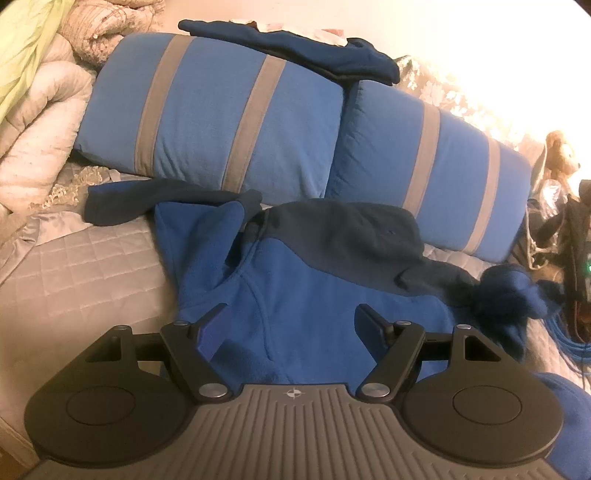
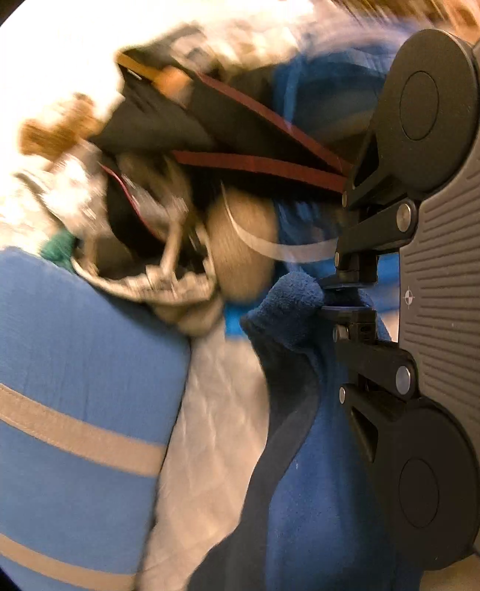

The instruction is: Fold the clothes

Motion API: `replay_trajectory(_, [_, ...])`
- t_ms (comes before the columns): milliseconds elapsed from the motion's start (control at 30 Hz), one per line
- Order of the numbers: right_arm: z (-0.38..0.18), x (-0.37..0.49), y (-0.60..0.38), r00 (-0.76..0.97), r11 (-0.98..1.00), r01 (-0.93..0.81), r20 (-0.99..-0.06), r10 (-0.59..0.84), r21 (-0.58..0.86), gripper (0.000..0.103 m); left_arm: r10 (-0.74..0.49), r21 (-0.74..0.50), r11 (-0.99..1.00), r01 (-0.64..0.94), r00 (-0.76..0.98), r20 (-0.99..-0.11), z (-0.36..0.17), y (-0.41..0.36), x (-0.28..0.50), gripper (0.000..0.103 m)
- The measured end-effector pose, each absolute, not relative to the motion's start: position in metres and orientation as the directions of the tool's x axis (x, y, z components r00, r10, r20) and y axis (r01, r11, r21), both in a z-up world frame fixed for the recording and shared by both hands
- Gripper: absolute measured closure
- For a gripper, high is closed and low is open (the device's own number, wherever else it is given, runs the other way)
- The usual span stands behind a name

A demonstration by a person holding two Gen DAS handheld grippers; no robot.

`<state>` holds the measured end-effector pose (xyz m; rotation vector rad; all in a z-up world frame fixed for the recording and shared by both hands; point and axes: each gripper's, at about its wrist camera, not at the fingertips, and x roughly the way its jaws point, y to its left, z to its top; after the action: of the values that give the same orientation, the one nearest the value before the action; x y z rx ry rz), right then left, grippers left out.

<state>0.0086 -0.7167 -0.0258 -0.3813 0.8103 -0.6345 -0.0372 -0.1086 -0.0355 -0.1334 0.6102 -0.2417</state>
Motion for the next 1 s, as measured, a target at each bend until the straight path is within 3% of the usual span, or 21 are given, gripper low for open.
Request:
replay_trajectory(200, [-0.013, -0.025, -0.746, 0.492, 0.552, 0.441, -0.324, -0.808, -0.707, 0.093, -0.261, -0.198, 0.963, 0.181, 0.794, -0.549, -0.035, -0.108, -0.038, 0.03])
replay_trajectory(467, [0.023, -0.092, -0.799, 0.423, 0.416, 0.604, -0.169, -0.89, -0.68, 0.093, -0.263, -0.203, 0.963, 0.178, 0.794, -0.548, -0.035, -0.108, -0.039, 0.03])
replay_trajectory(700, [0.018, -0.146, -0.836, 0.327, 0.408, 0.716, -0.244, -0.913, -0.567, 0.093, -0.266, -0.212, 0.961, 0.175, 0.793, -0.549, -0.035, -0.107, -0.038, 0.03])
replay_trajectory(1000, [0.005, -0.174, -0.834, 0.34, 0.457, 0.756, -0.316, -0.886, -0.468, 0.093, -0.27, -0.222, 0.959, 0.174, 0.792, -0.548, -0.035, -0.105, -0.037, 0.03])
